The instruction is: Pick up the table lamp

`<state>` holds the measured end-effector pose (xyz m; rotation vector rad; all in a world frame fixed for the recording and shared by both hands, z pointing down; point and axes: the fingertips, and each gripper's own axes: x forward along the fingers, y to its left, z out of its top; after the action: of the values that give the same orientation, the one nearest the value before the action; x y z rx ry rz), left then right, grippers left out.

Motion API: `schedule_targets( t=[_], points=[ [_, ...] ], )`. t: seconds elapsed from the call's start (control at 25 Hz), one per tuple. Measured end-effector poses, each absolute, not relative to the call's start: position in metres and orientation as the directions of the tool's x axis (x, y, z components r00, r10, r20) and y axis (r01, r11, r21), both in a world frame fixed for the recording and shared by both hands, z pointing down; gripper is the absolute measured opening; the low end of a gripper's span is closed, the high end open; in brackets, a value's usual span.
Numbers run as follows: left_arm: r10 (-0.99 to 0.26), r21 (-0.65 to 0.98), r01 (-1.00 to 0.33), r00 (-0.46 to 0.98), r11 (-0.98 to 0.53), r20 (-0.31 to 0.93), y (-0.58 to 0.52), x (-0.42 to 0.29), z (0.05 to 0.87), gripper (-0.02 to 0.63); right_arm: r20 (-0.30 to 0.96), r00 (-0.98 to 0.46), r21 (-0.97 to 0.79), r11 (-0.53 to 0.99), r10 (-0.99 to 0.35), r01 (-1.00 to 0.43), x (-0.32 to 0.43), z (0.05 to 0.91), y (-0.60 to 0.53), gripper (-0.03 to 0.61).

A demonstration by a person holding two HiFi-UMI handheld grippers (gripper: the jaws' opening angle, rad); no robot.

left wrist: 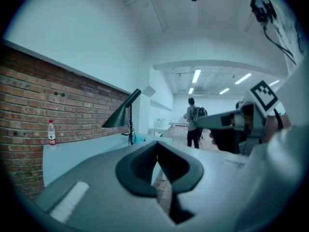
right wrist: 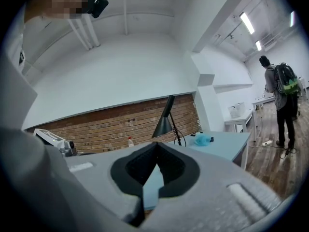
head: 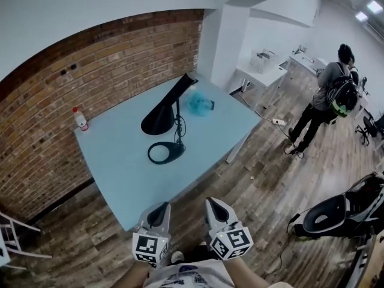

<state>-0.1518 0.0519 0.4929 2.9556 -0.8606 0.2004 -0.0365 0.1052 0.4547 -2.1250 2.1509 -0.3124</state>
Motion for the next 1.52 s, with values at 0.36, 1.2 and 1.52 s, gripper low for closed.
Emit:
schedule_targets(
  t=[0.36,1.2,1.52],
  points=[
    [-0.596,0.017,-0.606,0.787,-0.796,0.158,-0.014,-0.114,0.506,-0.008,0.072,-0.12,-0.214,0.102,-0.99,-0.971,0.0,0.464,0.014,-0.002],
    [-0.776,0.013,-0.799,0.587,-0.601,0.232,-0.172,0.021,0.521,-0.008,0.073,-0.459,-0.204,0.437,-0.886,-0.876,0.119,0.454,-0.189,-0.002],
    [-0.806,0.033,-0.836,0.538,-0.548,0.248,-0.191,0.036,0.533,-0.008,0.069,-0.529,-0.214,0.506,-0.846,-0.836,0.124,0.458,-0.22,-0.002]
  ],
)
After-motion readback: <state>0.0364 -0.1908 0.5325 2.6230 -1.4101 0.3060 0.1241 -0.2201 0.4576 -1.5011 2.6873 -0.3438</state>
